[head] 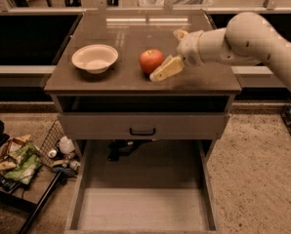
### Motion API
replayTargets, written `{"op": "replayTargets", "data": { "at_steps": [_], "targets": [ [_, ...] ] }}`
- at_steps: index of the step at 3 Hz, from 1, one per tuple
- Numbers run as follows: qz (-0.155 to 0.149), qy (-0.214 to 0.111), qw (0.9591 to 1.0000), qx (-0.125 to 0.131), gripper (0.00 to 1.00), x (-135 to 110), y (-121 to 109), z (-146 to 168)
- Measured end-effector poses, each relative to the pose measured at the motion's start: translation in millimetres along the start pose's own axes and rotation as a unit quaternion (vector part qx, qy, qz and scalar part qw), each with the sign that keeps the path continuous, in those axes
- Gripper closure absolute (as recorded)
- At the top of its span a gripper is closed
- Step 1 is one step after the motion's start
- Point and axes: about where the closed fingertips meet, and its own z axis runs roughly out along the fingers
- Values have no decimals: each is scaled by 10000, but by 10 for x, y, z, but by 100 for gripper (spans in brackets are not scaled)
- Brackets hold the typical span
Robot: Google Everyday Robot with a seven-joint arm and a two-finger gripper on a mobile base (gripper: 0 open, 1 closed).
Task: Pick apple from middle drawer and place on counter
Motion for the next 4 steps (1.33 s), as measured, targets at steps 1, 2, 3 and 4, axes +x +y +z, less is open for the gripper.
{"op": "replayTargets", "data": {
  "at_steps": [1, 2, 3, 4],
  "targets": [
    [375, -695, 9962, 357, 0, -390, -162, -608],
    [779, -1155, 9844, 1078, 0, -716, -253, -1471],
    [971, -1075, 9659, 2147, 0, -855, -108, -2299],
    [1123, -432, 9358, 3315, 0, -665, 59, -3013]
  ]
}}
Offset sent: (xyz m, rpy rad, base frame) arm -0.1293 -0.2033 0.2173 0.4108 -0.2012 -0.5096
